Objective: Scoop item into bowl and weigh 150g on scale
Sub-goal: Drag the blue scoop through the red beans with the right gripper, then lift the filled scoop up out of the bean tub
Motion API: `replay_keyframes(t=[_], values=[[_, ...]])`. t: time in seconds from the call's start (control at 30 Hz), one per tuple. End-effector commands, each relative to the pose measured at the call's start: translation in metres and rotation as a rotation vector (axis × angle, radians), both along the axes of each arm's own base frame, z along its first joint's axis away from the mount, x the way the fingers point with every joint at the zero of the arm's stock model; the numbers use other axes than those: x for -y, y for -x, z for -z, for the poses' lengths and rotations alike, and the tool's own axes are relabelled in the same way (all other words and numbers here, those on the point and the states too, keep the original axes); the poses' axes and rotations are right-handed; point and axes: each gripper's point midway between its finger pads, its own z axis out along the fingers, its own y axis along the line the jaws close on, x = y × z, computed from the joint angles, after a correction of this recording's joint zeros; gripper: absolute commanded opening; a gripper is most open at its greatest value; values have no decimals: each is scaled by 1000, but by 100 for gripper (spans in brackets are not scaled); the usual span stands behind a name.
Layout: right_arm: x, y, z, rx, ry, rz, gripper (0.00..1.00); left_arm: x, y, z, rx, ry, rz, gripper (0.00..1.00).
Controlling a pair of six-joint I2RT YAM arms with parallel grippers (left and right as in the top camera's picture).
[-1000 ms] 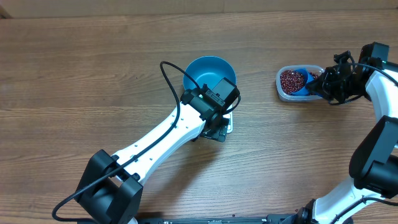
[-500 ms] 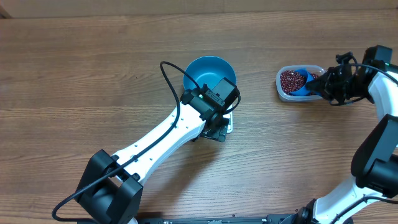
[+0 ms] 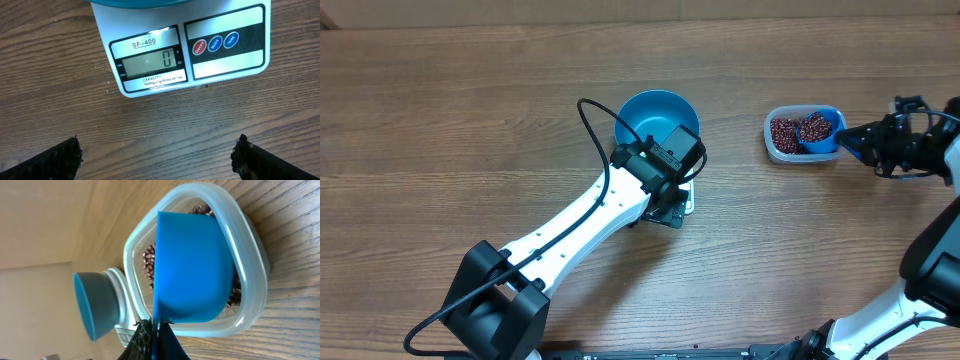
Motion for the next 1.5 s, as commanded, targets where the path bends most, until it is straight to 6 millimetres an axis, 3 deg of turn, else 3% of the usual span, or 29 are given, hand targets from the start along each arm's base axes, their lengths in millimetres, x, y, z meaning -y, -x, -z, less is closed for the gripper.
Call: replay_keyframes(t=[0.0,0.63,0.9,1.23,1.47], values=[[0,1,-10,48,-67,-3,4,-5,-2,-8,31,3,-20,100],[-10,0,-53,186,-304,-4,4,-5,-2,-8,31,3,-20,100],[-17,-2,-104,415,-512,-59,4,-5,-2,-8,31,3,-20,100],[-20,-4,-105,429,-501,-76,4,-5,-2,-8,31,3,-20,99],[-45,-13,-106,472,-474,-167,4,-5,-2,-8,31,3,-20,99]])
